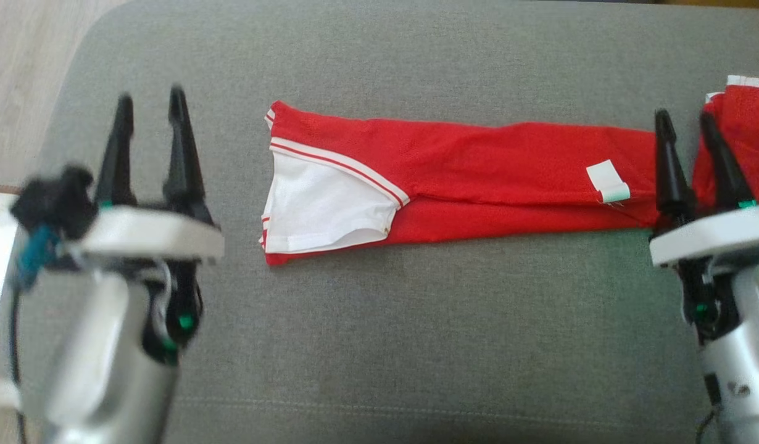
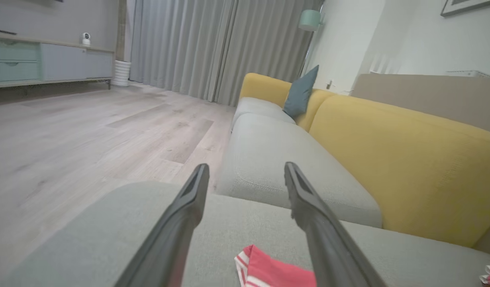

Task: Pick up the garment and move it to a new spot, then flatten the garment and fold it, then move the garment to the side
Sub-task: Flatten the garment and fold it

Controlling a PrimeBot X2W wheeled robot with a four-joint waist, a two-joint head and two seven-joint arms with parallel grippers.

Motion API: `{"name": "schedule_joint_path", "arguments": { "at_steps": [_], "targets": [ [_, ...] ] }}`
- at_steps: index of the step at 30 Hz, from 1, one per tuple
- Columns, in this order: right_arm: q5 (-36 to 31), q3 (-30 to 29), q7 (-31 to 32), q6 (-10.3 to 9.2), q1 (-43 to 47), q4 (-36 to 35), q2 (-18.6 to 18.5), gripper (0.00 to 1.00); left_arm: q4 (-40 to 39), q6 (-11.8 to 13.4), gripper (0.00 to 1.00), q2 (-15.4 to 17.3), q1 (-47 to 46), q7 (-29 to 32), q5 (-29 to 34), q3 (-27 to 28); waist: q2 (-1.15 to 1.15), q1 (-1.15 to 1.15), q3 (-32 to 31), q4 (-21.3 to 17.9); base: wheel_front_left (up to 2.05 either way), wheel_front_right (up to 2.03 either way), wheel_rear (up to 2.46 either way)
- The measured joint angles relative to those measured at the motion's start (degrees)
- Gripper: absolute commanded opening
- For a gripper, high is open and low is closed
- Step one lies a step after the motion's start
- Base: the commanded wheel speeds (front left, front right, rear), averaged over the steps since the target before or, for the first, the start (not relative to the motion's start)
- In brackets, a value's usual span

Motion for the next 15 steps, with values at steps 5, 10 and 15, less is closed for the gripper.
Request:
{"name": "schedule_joint_path", "arguments": {
  "at_steps": [5,10,15],
  "targets": [
    [-3.37,-3.65,-2.23,0.00,2.41,0.89,2.37,1.00,-1.29,-4.80,1.00,-6.94,7.64,0.01,5.92,6.98,0.00,0.00,-0.57,0.36,0.00,0.00,0.00],
    [-7.09,-9.27,-2.55,0.00,3.06,3.52,6.91,1.00,-0.58,-10.14,1.00,-9.45,9.47,0.01,10.39,11.16,0.00,0.00,-0.40,0.65,0.00,0.00,0.00],
    [-11.95,-14.75,0.21,0.00,2.86,8.05,9.65,1.00,0.59,-12.98,1.00,-10.27,9.42,0.01,12.38,12.48,0.00,0.00,0.98,1.19,0.00,0.00,0.00]
  ]
}}
